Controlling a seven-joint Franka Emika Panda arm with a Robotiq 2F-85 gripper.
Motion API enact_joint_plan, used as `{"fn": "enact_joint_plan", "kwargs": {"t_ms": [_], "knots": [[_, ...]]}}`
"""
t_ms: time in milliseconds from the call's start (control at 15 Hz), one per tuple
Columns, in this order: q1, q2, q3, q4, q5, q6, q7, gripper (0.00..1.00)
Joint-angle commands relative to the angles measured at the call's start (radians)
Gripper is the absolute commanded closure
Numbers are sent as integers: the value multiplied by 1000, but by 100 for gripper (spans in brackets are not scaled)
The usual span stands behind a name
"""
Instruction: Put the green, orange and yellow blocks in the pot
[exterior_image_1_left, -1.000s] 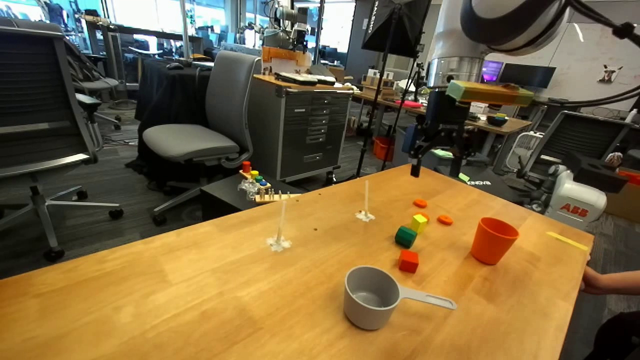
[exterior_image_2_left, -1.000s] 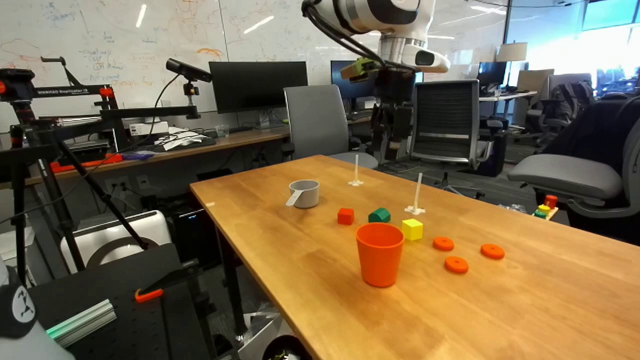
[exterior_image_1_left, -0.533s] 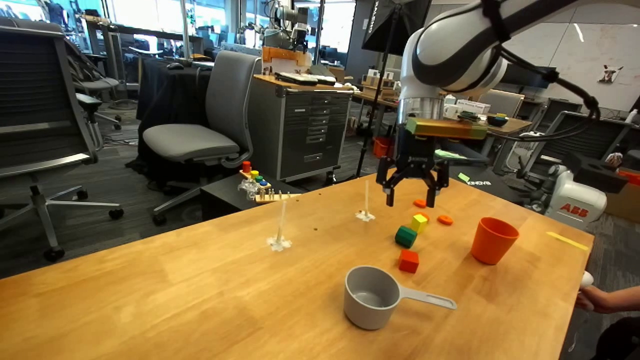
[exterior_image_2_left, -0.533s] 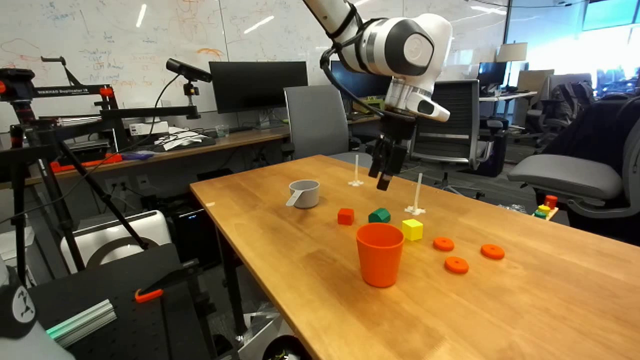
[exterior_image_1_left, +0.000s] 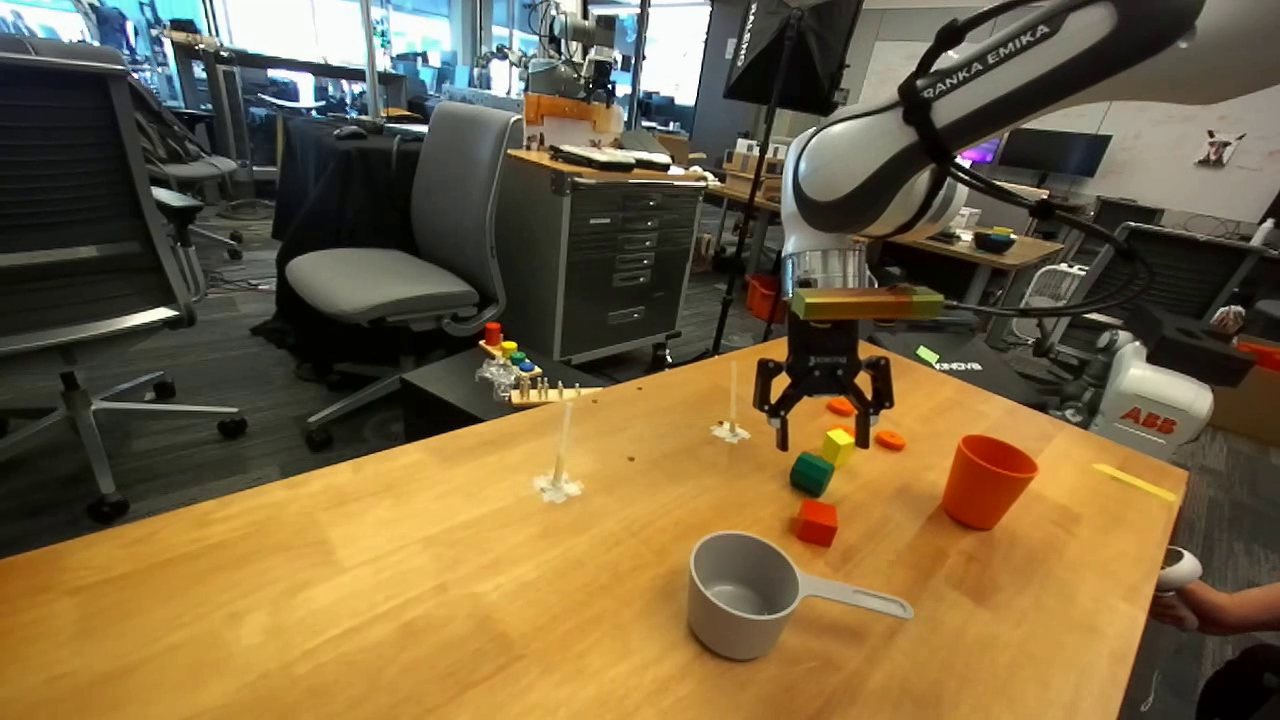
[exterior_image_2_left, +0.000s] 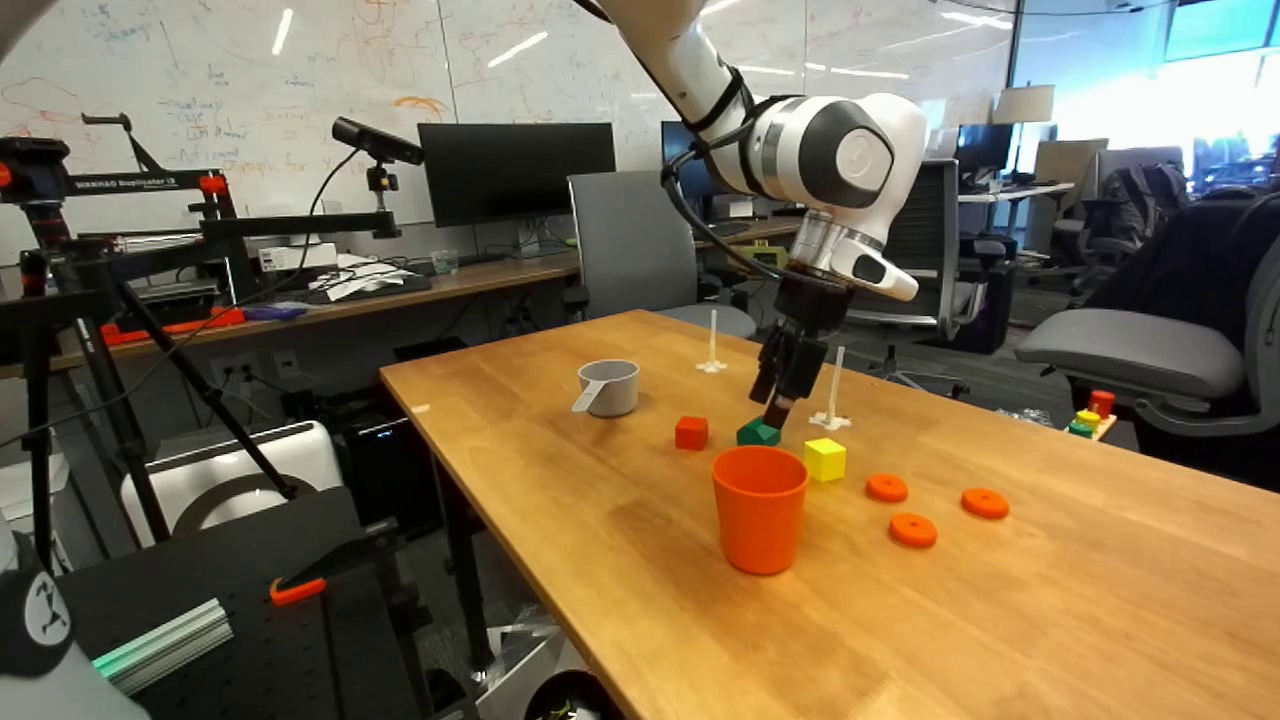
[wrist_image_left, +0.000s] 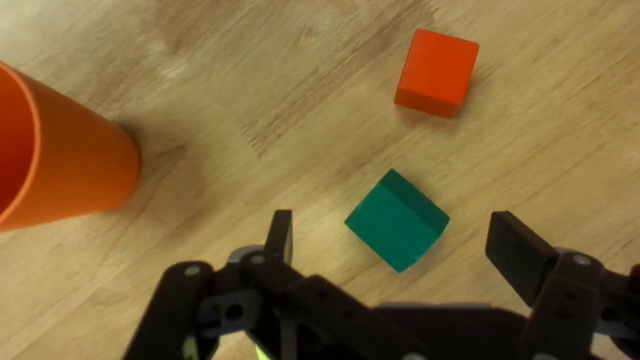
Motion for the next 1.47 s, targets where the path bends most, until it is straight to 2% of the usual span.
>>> {"fn": "enact_joint_plan", "kwargs": {"t_ms": [0, 333, 867, 933, 1000, 1133, 1200, 1267, 1400], "knots": [[19, 41, -14, 79, 12, -52, 24, 0], [26, 66, -9, 100, 16, -47, 19, 0], [32, 59, -13, 62, 14, -38, 11, 0], [30, 57, -14, 57, 15, -35, 12, 3], [27, 55, -15, 54, 16, -34, 11, 26], [23, 52, -17, 49, 17, -33, 11, 28], [22, 51, -18, 47, 18, -33, 13, 35], [22, 49, -20, 45, 15, -31, 14, 10], [22, 48, -25, 43, 9, -31, 13, 5]]}}
